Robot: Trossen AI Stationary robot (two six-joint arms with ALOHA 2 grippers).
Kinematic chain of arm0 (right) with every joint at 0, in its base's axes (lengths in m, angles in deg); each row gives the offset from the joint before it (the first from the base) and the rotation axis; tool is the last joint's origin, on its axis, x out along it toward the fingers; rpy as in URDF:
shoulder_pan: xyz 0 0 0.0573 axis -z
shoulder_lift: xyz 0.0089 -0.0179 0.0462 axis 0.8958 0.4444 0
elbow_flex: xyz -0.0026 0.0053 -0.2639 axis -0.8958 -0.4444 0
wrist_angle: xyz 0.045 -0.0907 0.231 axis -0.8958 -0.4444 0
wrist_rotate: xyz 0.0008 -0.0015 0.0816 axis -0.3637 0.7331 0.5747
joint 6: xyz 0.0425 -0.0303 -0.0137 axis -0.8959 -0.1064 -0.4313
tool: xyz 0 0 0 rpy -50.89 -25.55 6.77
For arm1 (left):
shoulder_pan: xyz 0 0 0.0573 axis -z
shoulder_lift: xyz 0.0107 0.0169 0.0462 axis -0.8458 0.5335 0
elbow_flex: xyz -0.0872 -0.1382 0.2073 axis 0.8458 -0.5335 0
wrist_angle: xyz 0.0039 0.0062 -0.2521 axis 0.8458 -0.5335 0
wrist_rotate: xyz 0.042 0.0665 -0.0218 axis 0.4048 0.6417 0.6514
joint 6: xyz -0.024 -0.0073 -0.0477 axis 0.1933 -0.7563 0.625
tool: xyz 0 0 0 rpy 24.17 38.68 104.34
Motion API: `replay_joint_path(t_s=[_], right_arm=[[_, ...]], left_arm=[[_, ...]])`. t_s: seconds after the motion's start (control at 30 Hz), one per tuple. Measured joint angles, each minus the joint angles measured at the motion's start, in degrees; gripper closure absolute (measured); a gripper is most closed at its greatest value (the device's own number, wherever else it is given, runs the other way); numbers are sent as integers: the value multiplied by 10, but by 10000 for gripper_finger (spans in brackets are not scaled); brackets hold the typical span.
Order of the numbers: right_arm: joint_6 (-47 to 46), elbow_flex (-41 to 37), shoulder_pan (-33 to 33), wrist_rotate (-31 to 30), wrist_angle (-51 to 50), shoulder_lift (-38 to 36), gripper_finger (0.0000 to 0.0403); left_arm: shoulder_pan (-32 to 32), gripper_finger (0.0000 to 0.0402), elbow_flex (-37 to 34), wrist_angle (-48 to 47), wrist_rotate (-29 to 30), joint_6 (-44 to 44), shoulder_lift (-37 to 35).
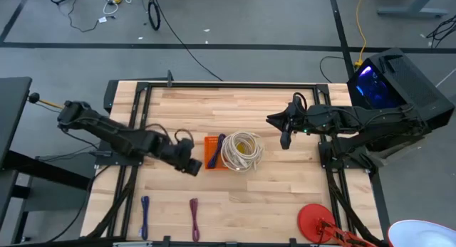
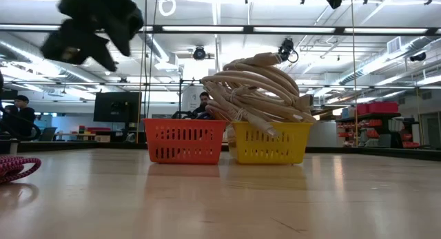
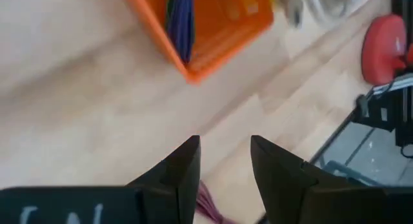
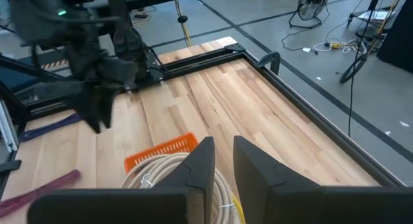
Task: Pick & Place USB Port
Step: Put the pink charger cable into the orange bin
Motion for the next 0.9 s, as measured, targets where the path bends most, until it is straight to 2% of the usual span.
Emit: replay_joint_path(t_s=[0.27,0.43,0.5,0.63,0.7,0.8,0.9], right_arm=[[18,0,0,0,0,0,342],[-9,0,0,-15,-1,0,342],[-2,0,0,-17,-1,0,342],[42,0,0,-16,2,0,342],[61,0,0,-13,-1,0,342],[83,0,0,10,-9,0,342],[96,0,0,31,-18,0,342]], left_arm=[[111,259,0,-47,10,120,7],[174,259,-1,-93,22,187,19],[201,259,-10,-68,31,244,29],[250,259,-29,76,115,365,67],[258,259,-28,137,128,399,96],[262,259,-18,166,108,436,150],[264,259,3,152,31,442,204]])
